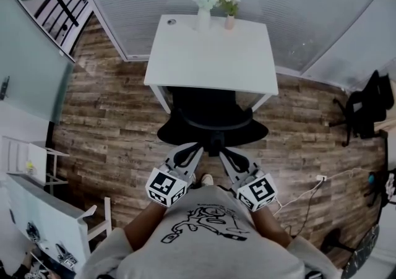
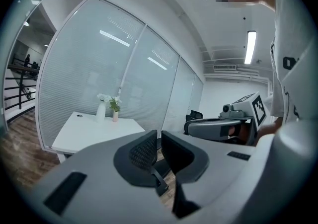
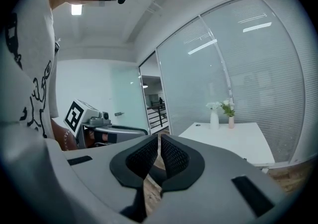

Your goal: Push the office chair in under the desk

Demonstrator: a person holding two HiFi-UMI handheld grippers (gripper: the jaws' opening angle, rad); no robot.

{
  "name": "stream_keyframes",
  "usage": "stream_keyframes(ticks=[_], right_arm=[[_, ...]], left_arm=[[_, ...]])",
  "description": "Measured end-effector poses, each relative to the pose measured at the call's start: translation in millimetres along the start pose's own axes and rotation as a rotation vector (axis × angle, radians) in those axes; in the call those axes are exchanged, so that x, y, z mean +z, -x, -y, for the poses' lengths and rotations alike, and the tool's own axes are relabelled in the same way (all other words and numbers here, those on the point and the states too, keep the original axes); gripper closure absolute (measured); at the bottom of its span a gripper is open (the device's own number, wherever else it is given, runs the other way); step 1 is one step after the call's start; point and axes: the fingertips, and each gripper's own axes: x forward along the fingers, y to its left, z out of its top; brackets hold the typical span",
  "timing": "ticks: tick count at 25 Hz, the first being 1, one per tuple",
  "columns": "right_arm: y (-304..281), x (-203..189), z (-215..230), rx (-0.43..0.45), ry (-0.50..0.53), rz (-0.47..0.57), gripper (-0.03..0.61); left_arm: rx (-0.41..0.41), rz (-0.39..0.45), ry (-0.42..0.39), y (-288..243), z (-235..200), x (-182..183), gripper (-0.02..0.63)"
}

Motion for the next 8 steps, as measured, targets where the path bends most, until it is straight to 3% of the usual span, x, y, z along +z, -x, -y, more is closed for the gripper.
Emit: stream_keyframes(ticks=[8], right_arm=[[-1.0,-1.9,3.0,-0.014,0.006,-0.012,0.532]], left_arm=[[-0.004,-0.005,0.001,1.0,-0.8,4.3,0.587]])
